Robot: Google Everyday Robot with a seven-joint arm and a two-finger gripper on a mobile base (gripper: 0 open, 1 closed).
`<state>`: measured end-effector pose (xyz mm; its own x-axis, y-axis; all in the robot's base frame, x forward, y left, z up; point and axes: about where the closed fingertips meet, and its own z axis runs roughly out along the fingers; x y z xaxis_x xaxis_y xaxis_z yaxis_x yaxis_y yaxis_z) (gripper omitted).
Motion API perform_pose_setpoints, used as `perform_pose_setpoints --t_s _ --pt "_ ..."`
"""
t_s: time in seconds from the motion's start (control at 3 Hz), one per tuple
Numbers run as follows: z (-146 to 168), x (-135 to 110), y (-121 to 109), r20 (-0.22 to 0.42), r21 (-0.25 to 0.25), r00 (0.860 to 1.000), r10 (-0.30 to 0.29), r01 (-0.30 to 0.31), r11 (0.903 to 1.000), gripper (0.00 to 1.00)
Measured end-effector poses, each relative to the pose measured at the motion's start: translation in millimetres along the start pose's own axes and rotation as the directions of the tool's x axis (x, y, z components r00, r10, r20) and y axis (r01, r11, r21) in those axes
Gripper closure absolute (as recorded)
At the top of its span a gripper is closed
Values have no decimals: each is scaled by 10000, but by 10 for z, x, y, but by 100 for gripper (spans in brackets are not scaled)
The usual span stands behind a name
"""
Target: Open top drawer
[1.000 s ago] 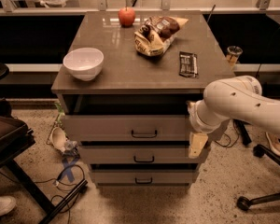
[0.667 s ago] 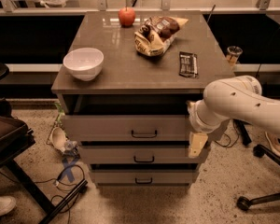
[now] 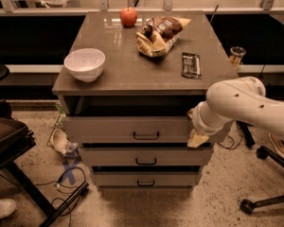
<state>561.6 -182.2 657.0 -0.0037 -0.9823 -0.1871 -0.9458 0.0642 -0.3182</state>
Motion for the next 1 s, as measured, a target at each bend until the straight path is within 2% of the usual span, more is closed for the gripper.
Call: perform_pose_setpoints --t_s 0.33,0.67,1.0 --pt "-189 105 190 -600 -357 9981 111 -133 9993 61" --pt "-210 116 211 -663 -393 9977 121 -148 9991 85" --pt "-251 109 197 -665 -393 9977 121 -148 9991 100"
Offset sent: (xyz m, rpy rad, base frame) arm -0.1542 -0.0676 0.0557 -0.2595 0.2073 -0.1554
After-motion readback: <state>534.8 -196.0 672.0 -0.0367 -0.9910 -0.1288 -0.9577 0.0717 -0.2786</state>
